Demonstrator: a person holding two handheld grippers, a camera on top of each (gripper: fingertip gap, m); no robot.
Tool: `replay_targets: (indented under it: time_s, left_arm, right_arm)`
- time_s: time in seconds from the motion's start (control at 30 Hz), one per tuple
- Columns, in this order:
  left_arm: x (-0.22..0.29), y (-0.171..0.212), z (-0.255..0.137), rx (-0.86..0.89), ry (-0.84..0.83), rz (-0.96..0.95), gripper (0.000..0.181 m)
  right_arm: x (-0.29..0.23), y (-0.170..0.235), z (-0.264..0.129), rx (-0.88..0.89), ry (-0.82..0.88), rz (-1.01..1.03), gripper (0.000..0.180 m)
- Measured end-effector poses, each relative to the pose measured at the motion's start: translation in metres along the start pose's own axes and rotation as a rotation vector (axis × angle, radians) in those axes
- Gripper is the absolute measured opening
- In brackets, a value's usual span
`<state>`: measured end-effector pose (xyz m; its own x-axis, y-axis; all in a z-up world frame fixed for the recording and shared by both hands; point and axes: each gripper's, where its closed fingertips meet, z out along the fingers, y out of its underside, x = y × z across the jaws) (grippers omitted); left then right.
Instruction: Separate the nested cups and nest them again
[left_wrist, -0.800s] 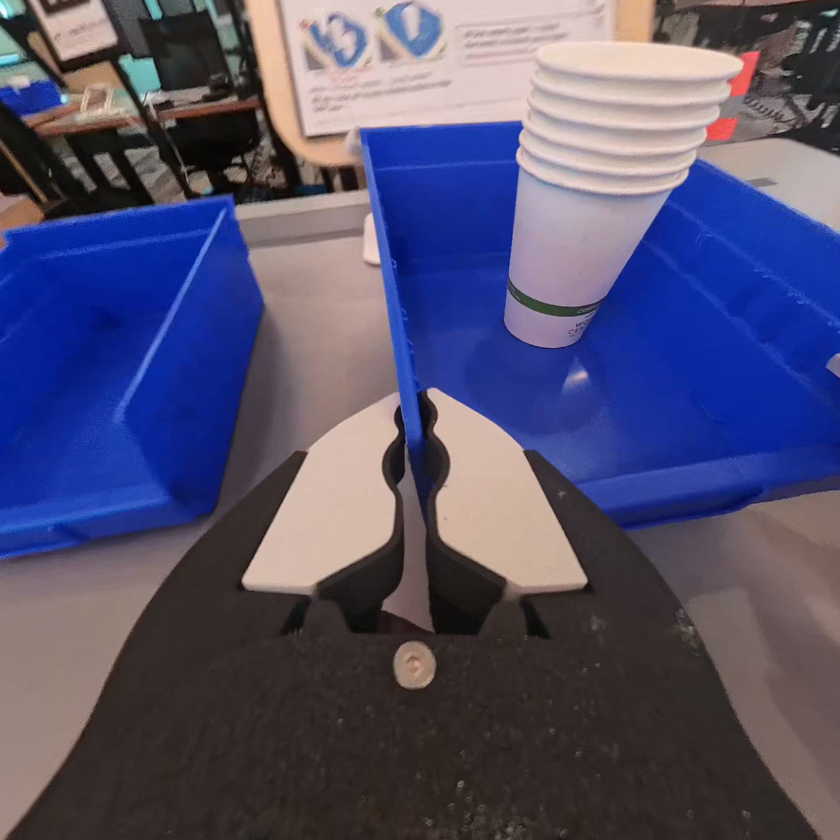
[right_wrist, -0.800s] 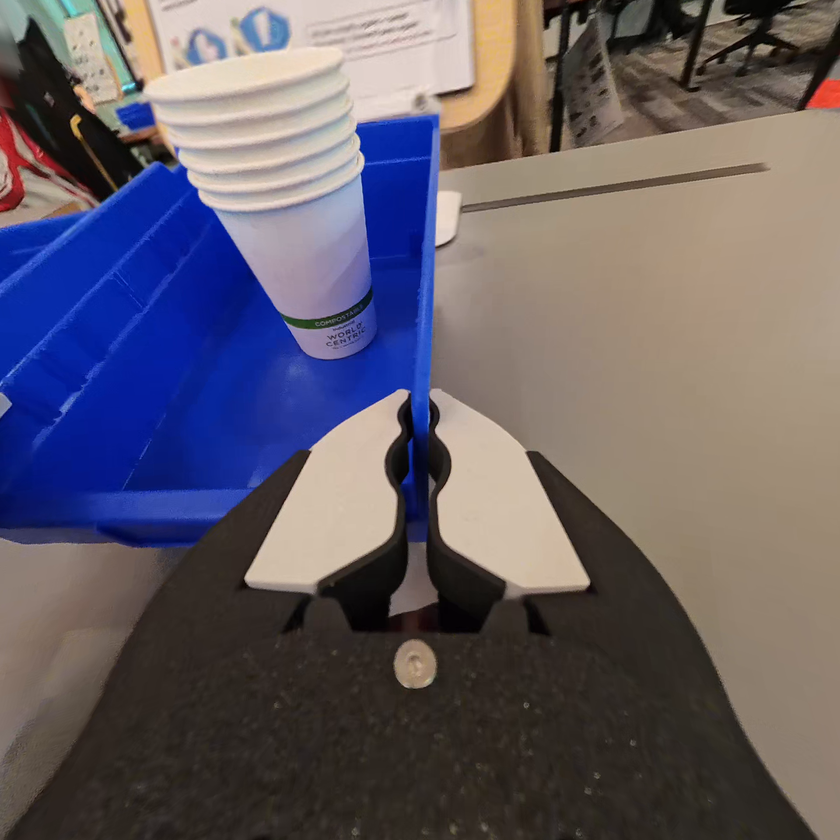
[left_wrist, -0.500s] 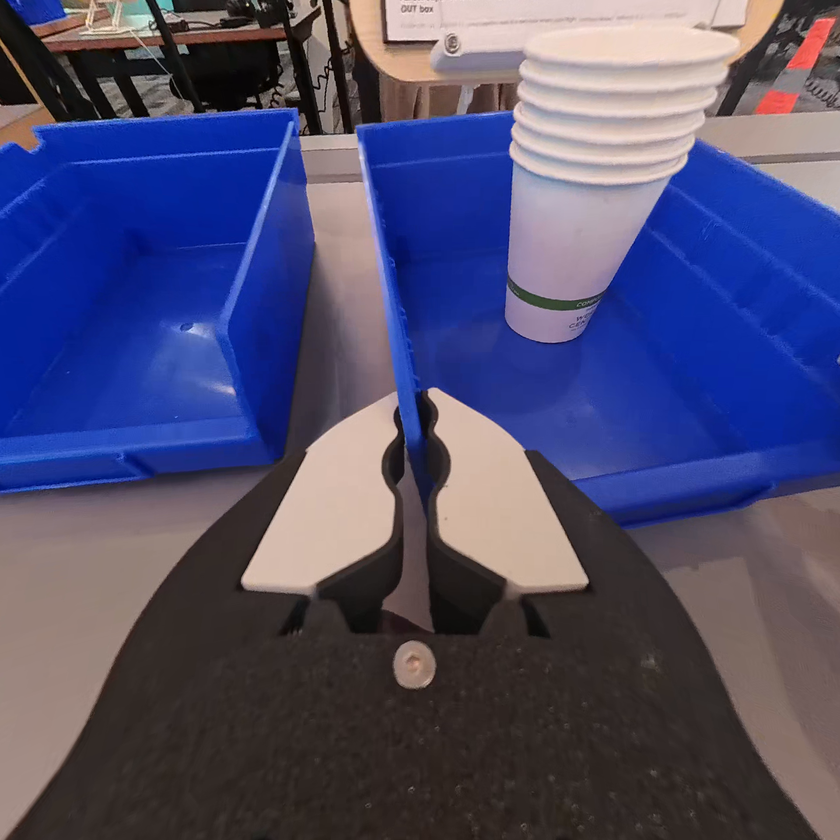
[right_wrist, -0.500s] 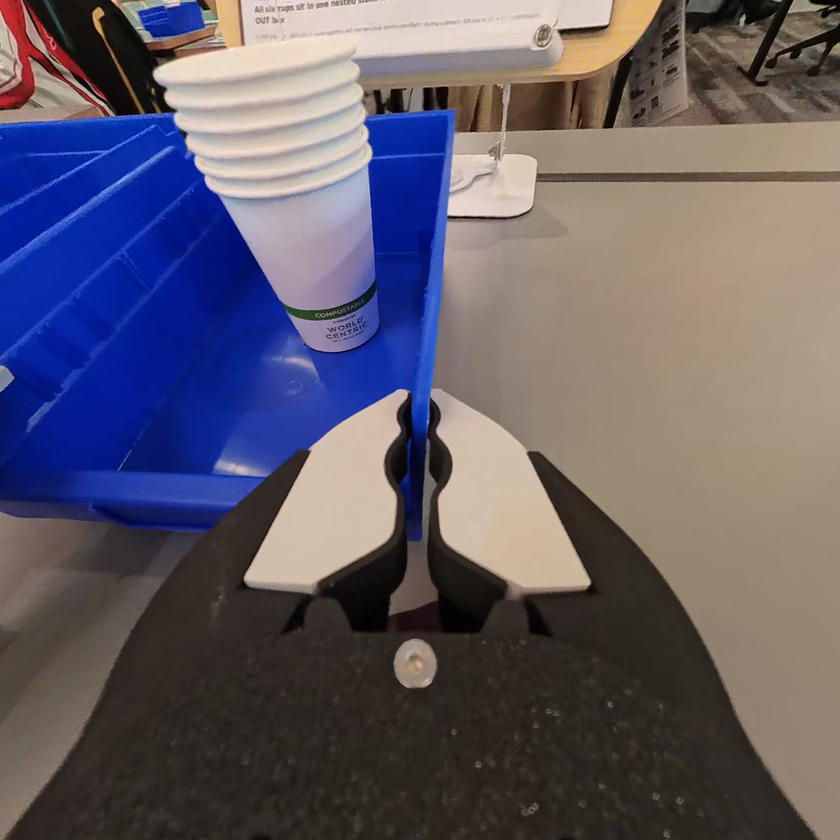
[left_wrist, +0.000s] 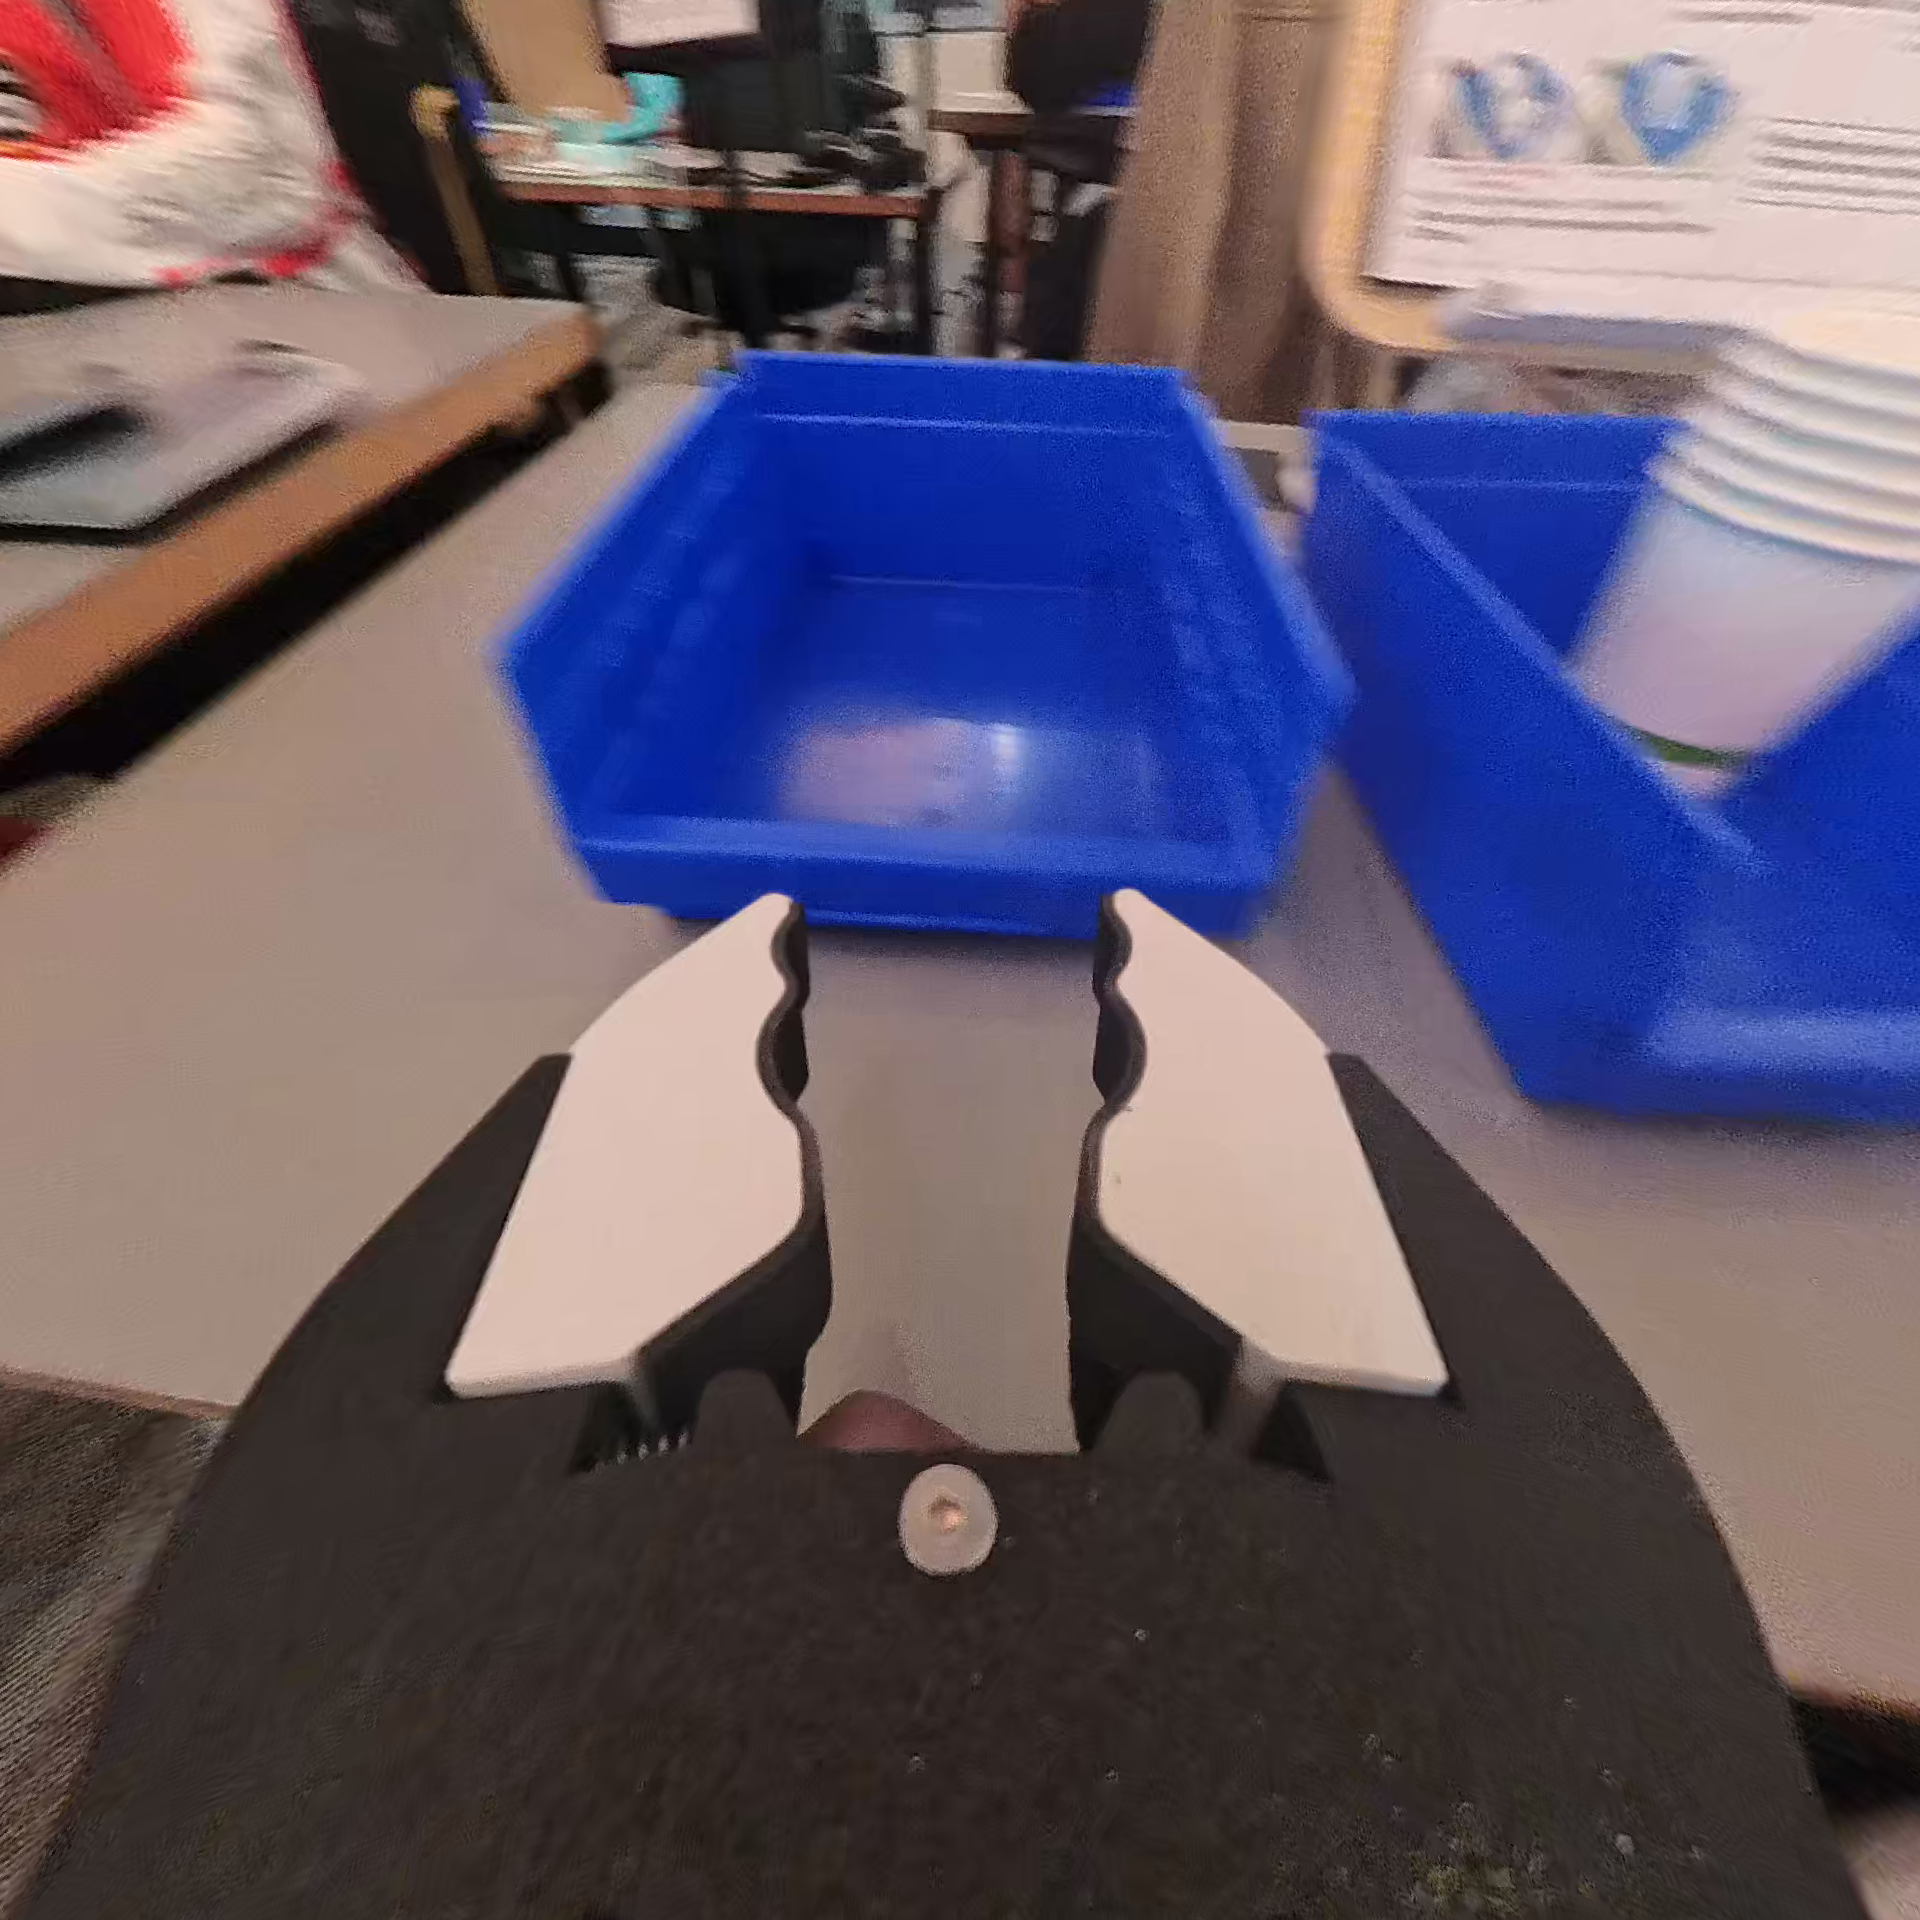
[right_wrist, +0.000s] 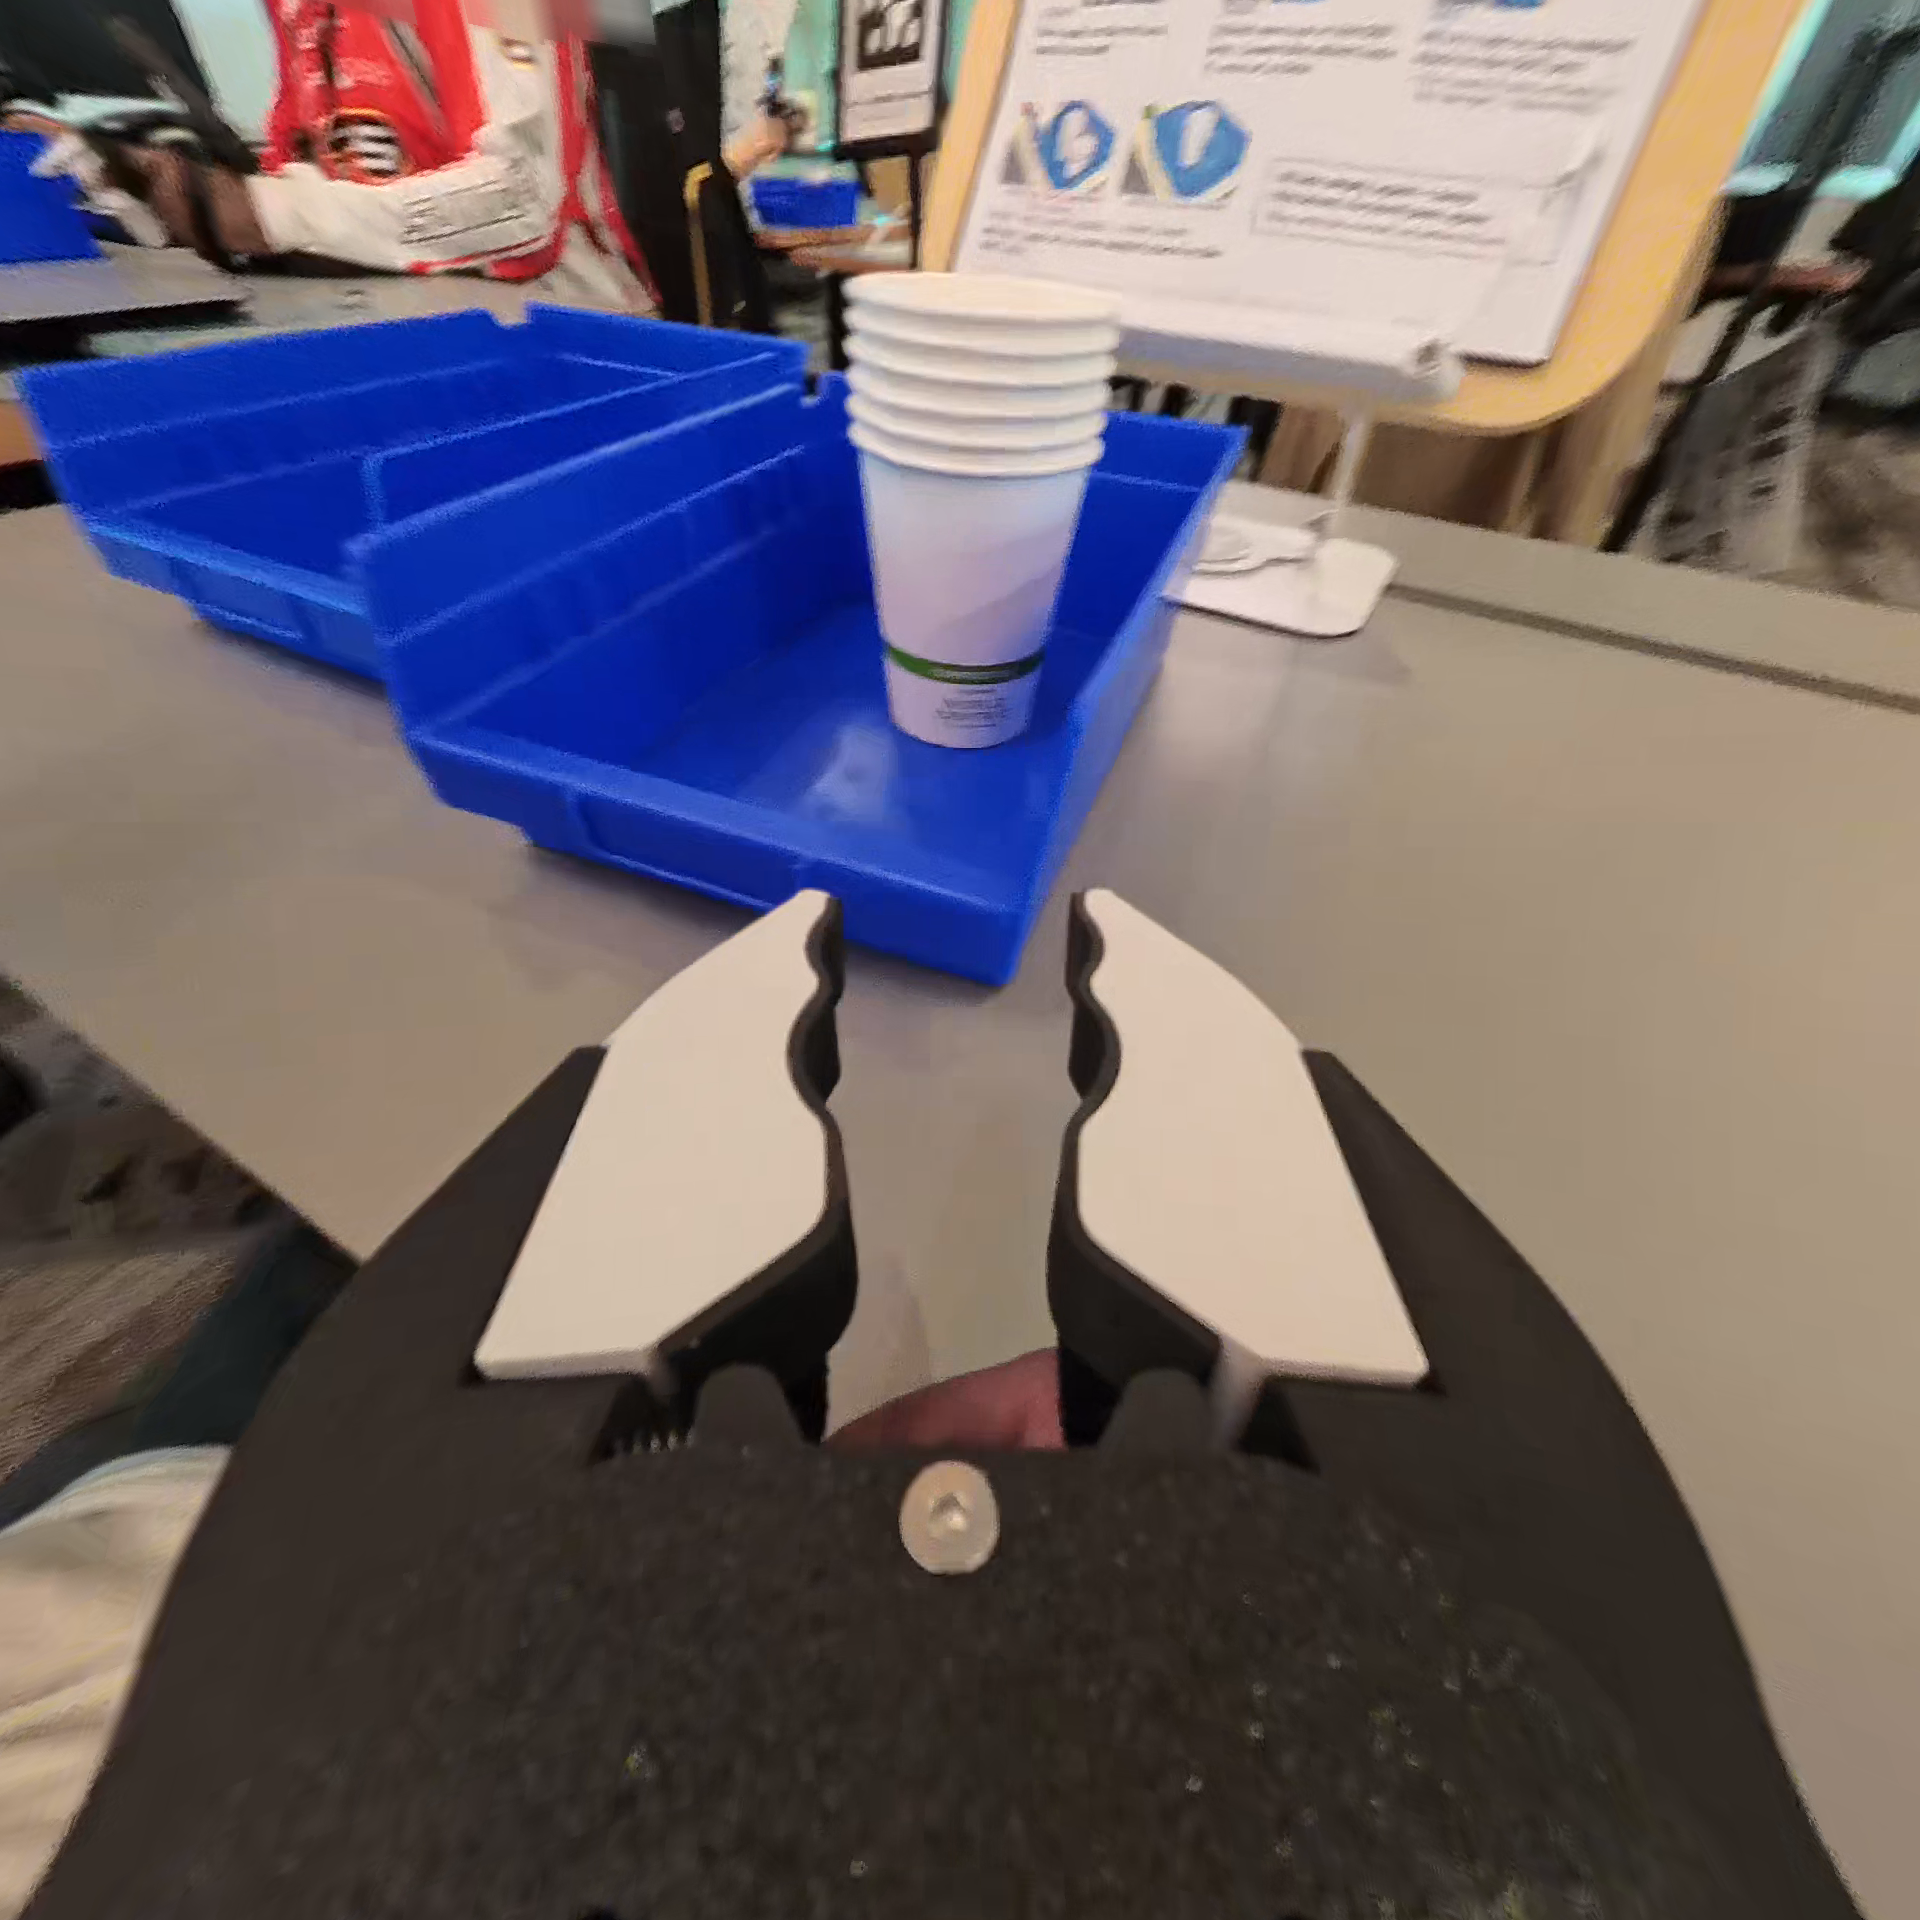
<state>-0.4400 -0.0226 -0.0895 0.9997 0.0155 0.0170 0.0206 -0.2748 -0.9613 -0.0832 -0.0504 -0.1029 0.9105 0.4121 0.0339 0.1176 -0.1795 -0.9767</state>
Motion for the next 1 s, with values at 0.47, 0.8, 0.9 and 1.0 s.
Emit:
replay_targets:
  time_s: [0.47, 0.8, 0.9, 1.0]
  left_arm:
    - [-0.118, -0.012, 0.131, -0.196, 0.001, -0.049, 0.062]
    - [-0.103, 0.007, 0.093, -0.22, -0.083, -0.09, 0.004]
    - [-0.095, 0.018, 0.054, -0.176, -0.136, -0.07, 0.004]
    - [-0.092, 0.03, 0.01, -0.163, -0.185, -0.076, 0.004]
  right_arm:
    - [-0.071, 0.015, 0.011, -0.077, -0.191, 0.02, 0.038]
    - [-0.112, 0.011, 0.017, -0.077, -0.227, 0.097, 0.037]
    - [-0.145, 0.009, 0.028, -0.076, -0.265, 0.096, 0.042]
    - [-0.176, 0.001, 0.05, -0.054, -0.262, 0.025, 0.049]
